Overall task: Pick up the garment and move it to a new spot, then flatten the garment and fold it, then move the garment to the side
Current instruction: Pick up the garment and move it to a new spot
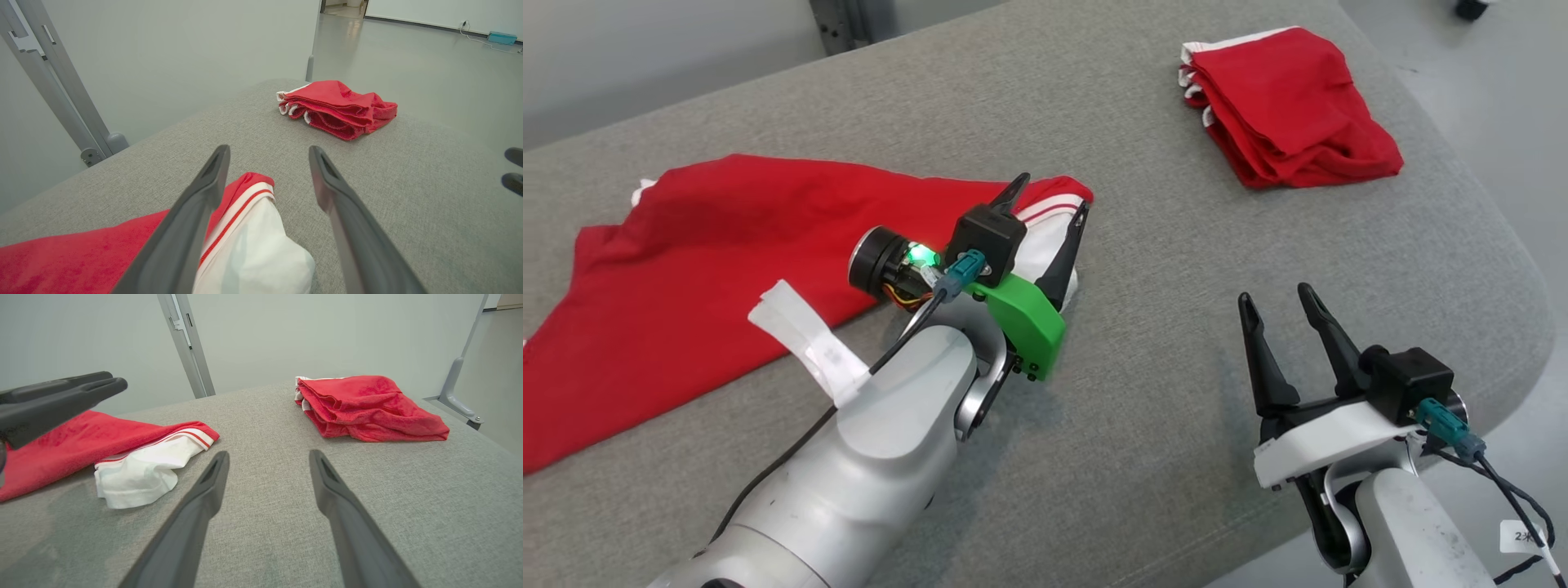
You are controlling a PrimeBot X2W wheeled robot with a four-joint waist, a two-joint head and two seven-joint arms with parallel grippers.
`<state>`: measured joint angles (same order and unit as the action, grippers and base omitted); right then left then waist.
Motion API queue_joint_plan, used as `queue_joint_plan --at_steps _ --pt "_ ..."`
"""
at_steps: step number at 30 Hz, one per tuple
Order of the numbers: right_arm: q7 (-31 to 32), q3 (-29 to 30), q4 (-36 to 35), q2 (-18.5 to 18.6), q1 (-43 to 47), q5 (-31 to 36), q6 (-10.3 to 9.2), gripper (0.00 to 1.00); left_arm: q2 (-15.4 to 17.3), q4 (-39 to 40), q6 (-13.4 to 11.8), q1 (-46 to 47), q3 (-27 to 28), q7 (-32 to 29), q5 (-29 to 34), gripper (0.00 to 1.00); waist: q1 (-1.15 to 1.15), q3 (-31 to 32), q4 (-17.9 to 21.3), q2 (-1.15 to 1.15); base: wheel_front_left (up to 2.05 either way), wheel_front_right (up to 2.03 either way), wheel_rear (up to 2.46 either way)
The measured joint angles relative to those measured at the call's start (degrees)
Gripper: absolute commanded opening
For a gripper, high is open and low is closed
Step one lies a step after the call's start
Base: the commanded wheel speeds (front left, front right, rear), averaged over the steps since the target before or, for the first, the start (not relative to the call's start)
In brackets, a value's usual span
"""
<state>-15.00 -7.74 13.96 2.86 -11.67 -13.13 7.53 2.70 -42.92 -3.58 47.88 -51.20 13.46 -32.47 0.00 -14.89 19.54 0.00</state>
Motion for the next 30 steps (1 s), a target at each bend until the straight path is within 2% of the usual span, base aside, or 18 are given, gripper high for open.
queue_joint_plan --at_steps 8,17,23,30 --pt "0.0 1.55 0.16 -0.05 0.6 2.82 0.0 1.0 1.29 -0.13 -0.23 -3.07 2.46 1.42 -0.08 1.0 0.0 2.47 -5.69 0.0 0.0 0.0 0.0" --pt "-0.04 3.33 -0.96 -0.02 3.15 4.89 0.0 1.0 5.32 12.88 -3.57 -16.76 12.96 1.58 1.71 1.0 0.0 7.21 -11.09 0.0 0.0 0.0 0.0" --pt "-0.04 3.91 -2.7 -0.03 5.84 5.24 0.0 1.0 5.97 19.7 -5.43 -27.03 19.89 1.66 3.96 1.0 0.0 10.46 -14.33 0.0 0.0 0.0 0.0" --pt "-0.04 3.23 -4.2 -0.03 8.09 4.06 0.0 1.0 6.72 28.04 -6.78 -37.92 28.95 1.66 7.33 1.0 0.0 13.75 -16.26 0.0 0.0 0.0 0.0"
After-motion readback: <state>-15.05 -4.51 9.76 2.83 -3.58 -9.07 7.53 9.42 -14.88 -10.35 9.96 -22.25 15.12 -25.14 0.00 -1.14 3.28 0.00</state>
